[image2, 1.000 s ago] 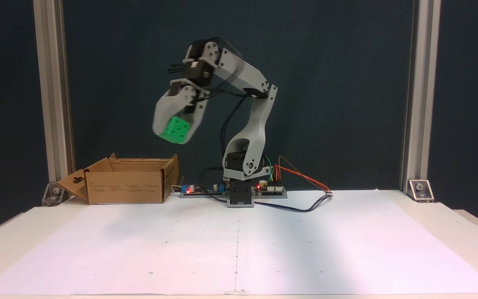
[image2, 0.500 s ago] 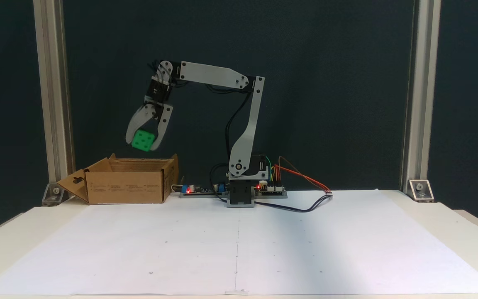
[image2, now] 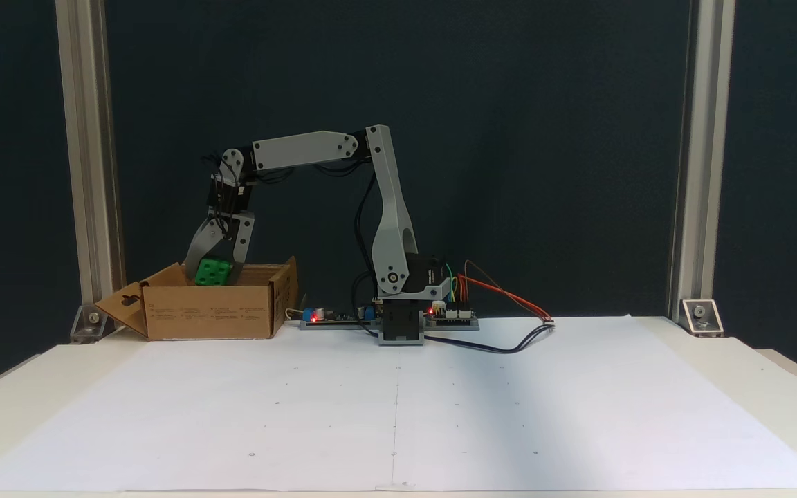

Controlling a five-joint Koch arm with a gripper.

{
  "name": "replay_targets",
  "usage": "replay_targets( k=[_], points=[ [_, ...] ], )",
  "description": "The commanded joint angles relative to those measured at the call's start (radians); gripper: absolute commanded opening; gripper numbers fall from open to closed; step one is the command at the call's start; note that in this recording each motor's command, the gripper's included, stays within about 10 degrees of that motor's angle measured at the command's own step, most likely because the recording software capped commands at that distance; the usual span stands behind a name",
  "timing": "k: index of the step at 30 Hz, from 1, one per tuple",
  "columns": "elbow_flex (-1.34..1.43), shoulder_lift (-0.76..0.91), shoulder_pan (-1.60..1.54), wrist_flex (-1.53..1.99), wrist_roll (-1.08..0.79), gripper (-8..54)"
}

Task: Grasp a green dice and put it in the bin.

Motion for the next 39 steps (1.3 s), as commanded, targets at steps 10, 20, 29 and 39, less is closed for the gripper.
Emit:
replay_targets(
  k=[10,20,29,39],
  points=[
    [-0.011,0.003,-0.015,0.000,-0.095,29.7],
    [-0.029,0.109,-0.166,-0.009,-0.032,41.0],
    [-0.046,0.344,-0.546,-0.098,0.369,43.4],
    [0.018,0.500,-1.202,-0.098,0.518,43.7]
  ],
)
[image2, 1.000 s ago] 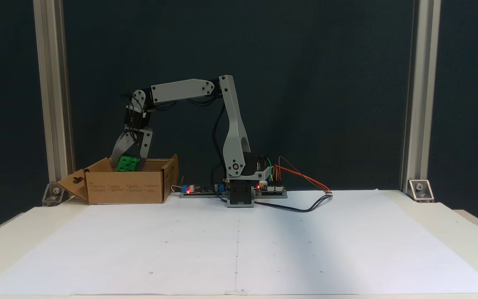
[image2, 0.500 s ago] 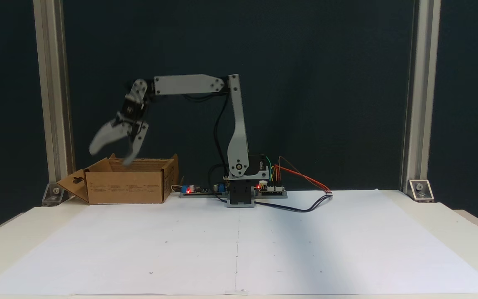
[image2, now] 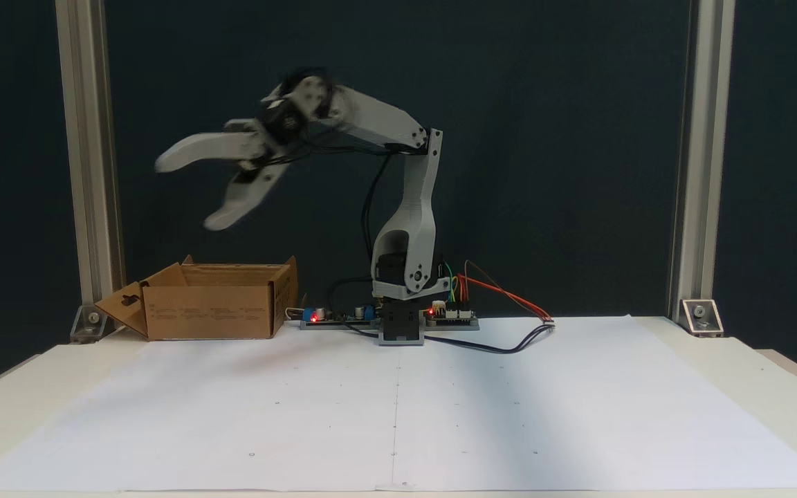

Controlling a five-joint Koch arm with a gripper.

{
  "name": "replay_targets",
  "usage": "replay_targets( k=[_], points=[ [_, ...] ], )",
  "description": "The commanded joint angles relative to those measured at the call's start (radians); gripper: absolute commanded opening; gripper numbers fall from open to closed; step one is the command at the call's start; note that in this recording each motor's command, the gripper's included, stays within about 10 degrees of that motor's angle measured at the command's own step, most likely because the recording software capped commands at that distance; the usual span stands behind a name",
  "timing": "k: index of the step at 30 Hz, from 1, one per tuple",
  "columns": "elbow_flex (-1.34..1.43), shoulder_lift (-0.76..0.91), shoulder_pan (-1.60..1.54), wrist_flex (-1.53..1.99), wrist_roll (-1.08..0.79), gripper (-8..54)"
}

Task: Grasp a green dice and put it in the bin.

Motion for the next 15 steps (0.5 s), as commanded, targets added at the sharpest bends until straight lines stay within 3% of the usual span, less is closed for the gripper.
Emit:
replay_targets(
  k=[1,8,15],
  points=[
    [-0.012,0.071,-0.158,-0.034,0.043,43.7],
    [0.210,0.264,-0.644,-0.044,0.060,44.5],
    [0.565,0.457,-0.831,-0.316,0.072,45.6]
  ],
)
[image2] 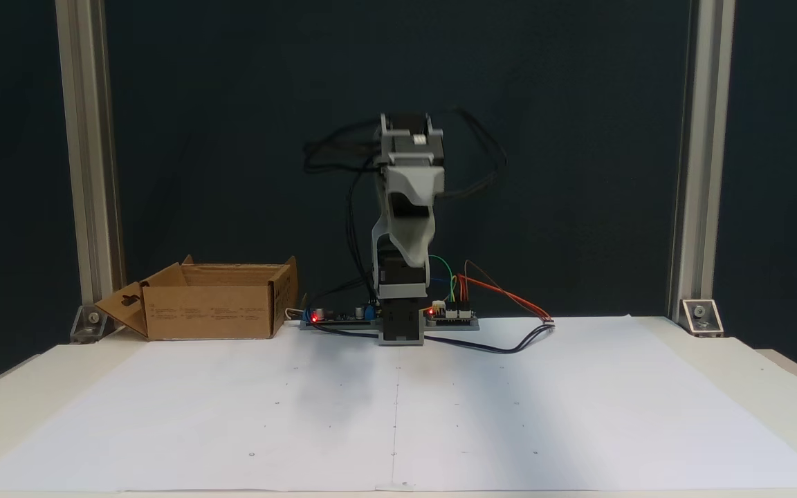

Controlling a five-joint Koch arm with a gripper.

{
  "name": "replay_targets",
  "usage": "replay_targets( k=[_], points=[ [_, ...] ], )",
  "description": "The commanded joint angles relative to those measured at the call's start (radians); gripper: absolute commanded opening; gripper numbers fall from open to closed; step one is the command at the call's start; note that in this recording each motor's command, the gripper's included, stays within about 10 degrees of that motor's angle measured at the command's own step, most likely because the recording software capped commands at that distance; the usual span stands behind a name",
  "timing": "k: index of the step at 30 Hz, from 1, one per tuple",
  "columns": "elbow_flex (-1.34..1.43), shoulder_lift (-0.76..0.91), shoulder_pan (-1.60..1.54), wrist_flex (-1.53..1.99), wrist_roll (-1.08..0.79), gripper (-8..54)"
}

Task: Grasp a green dice and put it in the bin.

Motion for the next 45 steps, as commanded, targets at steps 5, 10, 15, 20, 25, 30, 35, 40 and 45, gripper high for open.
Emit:
replay_targets(
  k=[5,10,15,20,25,30,35,40,45],
  points=[
    [0.241,0.140,-0.009,-0.348,0.044,46.2],
    [0.525,0.143,0.095,-0.578,0.037,46.8],
    [0.779,0.141,0.143,-0.800,0.037,45.3],
    [0.900,0.140,0.141,-1.027,0.038,44.3],
    [0.917,0.140,0.141,-1.239,0.040,44.1],
    [0.954,0.140,0.143,-1.446,0.040,44.1],
    [1.012,0.140,0.140,-1.647,0.038,44.1],
    [1.072,0.140,0.137,-1.848,0.038,44.3],
    [1.072,0.140,0.137,-1.902,0.035,44.7]
  ],
)
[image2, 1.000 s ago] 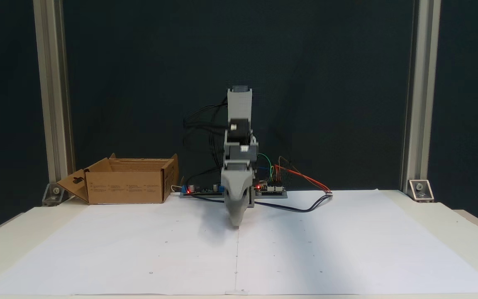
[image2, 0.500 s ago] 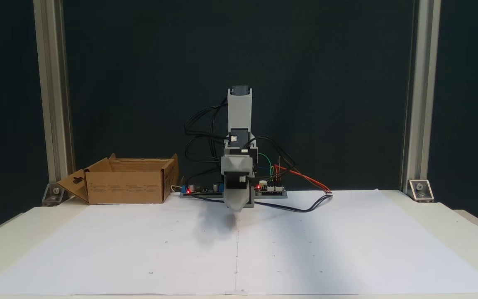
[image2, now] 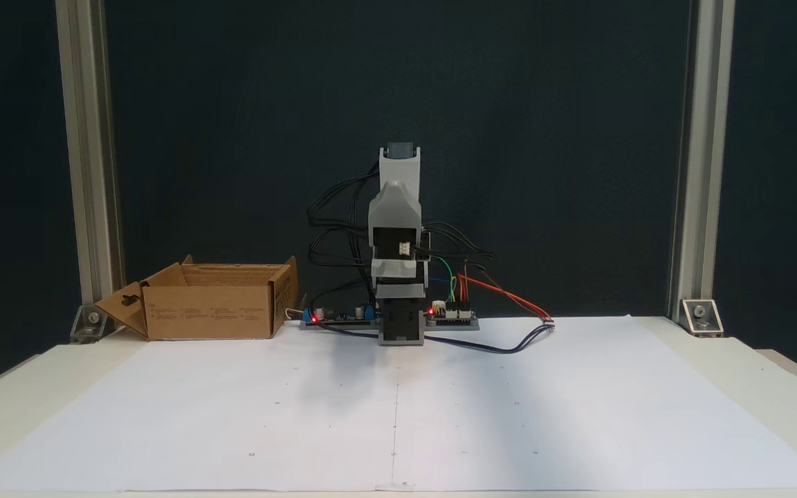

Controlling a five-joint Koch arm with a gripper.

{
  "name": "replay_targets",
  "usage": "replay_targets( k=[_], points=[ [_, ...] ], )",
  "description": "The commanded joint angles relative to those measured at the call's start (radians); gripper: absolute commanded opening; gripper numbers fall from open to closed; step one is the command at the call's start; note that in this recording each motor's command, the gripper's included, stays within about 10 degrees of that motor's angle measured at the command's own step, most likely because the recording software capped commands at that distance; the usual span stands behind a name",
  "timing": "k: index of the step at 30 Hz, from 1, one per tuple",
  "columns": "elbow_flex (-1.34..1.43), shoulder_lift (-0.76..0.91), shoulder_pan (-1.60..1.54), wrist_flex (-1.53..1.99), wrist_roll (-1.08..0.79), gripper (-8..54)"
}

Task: Grasp a green dice and put it in the bin.

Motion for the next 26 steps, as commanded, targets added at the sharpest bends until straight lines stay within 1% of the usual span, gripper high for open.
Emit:
replay_targets(
  k=[1,26],
  points=[
    [0.052,0.112,0.003,-0.058,0.035,44.7],
    [0.052,0.107,0.006,-0.041,0.035,44.7]
  ],
)
